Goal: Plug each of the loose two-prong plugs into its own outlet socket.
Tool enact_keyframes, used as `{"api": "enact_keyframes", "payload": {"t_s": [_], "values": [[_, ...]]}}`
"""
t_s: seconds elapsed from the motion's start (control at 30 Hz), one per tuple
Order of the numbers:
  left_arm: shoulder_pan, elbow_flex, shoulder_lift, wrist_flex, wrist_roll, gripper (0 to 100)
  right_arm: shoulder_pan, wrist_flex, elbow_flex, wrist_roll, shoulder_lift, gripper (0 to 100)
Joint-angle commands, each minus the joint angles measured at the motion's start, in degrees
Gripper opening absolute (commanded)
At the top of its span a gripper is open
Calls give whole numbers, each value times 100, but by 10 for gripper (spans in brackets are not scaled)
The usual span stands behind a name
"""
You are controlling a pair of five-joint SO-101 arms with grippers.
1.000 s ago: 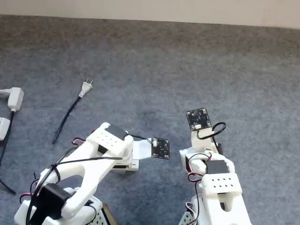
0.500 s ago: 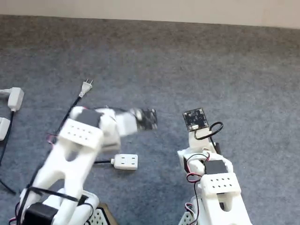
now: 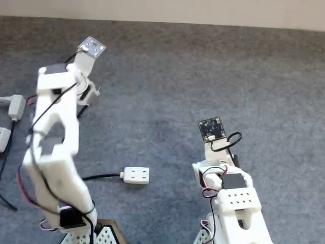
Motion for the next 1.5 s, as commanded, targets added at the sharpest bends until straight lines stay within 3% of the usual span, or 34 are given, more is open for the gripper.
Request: {"api": "enact_keyframes", "payload": {"t_s": [0.0, 0.17, 0.33, 0.47, 0.63, 0.77, 1.1, 1.33, 1.47], "values": [[13, -3275, 2053, 1116, 431, 263, -57, -101, -31, 53, -101, 361], [66, -6088, 3855, 2286, 510, 242, -57, -101, -31, 53, -101, 361], [119, -8295, 5182, 3138, 475, 0, -57, -101, -31, 53, -101, 361], [453, -8303, 5235, 3859, 18, 5, -57, -101, -31, 53, -101, 361], [1042, -8207, 4673, 4105, 237, 4, -66, -101, -31, 53, -101, 361], [1824, -7266, 3925, 4105, 308, 4, -66, -101, -31, 53, -101, 361], [4136, -3327, 1147, 4053, 404, 4, -66, -101, -31, 53, -101, 361], [5226, -743, -75, 2778, 404, 4, -48, -92, -31, 53, -101, 361], [5490, 664, -963, 2022, 413, 4, -40, -92, -31, 53, -101, 361]]}}
